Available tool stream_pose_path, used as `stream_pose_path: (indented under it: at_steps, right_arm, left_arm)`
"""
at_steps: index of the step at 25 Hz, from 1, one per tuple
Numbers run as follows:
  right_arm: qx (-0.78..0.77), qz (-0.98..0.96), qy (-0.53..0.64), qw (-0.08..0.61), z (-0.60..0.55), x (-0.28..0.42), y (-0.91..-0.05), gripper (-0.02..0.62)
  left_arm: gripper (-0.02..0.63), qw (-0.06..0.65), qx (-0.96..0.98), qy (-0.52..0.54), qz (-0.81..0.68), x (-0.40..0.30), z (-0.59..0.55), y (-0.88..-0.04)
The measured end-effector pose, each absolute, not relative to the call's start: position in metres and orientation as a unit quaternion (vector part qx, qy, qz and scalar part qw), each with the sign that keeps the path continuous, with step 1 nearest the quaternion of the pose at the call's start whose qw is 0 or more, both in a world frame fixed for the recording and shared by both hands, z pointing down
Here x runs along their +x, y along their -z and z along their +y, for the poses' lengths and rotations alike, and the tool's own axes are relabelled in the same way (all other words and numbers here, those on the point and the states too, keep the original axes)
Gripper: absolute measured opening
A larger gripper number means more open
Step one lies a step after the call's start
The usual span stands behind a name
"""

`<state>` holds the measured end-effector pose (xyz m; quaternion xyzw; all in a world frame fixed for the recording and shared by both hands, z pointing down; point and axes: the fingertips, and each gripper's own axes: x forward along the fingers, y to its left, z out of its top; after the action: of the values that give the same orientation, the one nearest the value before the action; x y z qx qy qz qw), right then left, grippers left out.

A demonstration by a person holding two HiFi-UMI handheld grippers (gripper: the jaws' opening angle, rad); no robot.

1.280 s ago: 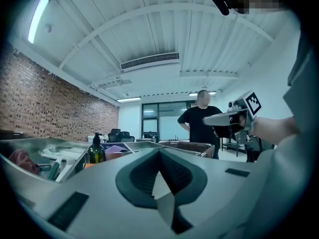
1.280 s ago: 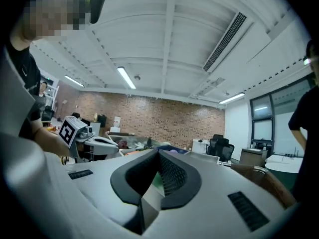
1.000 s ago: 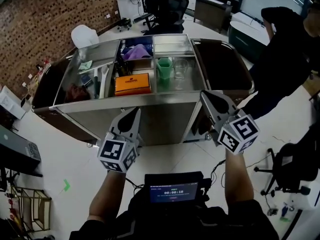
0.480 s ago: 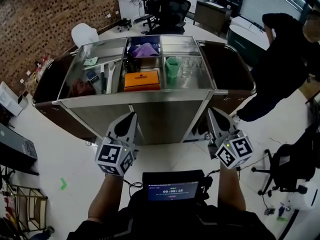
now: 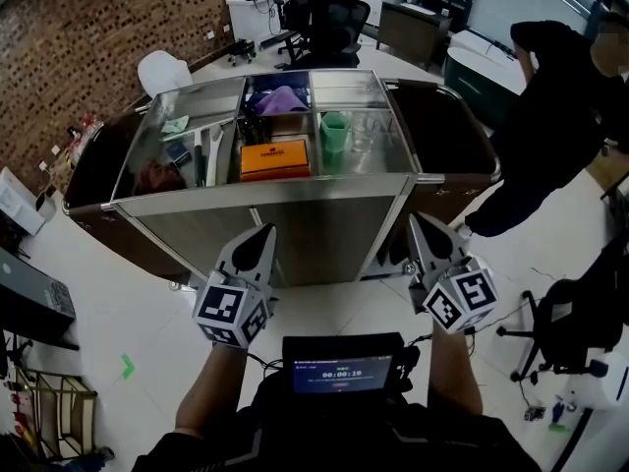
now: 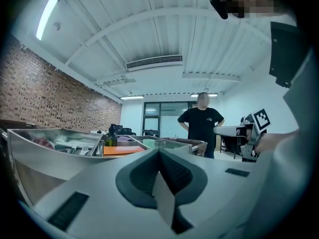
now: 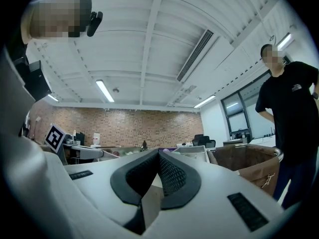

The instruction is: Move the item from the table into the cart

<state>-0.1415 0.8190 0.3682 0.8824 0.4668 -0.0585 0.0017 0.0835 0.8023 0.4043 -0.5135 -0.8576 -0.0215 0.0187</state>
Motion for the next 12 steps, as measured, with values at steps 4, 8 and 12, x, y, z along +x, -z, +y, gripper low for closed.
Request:
stream_pose_path:
  at_steps: [4,8,12]
  right_arm:
    - [0.882,0.467,0.061,0.001,0.8176,-0.1451,-0.3676,0.008]
    - [0.885,0.463,0.056,0.003,0.8148,-0.1448,-0.3675,0.008]
    - [0.886,0.461,0.058,0.002,0.8165,-0.1442,-0.3689,0.008]
  left_arm:
    - [0.000,0.019,-0.511,0.024,-0.859,0.0778,0.8024,-0.4057]
    - [0.000,0.019,-0.514,0.026,-0.857,0.0766,0.8013,-0.4061]
    - [0.000,0.019,-0.514,0.028,-0.857,0.0759,0.8028,-0.4092]
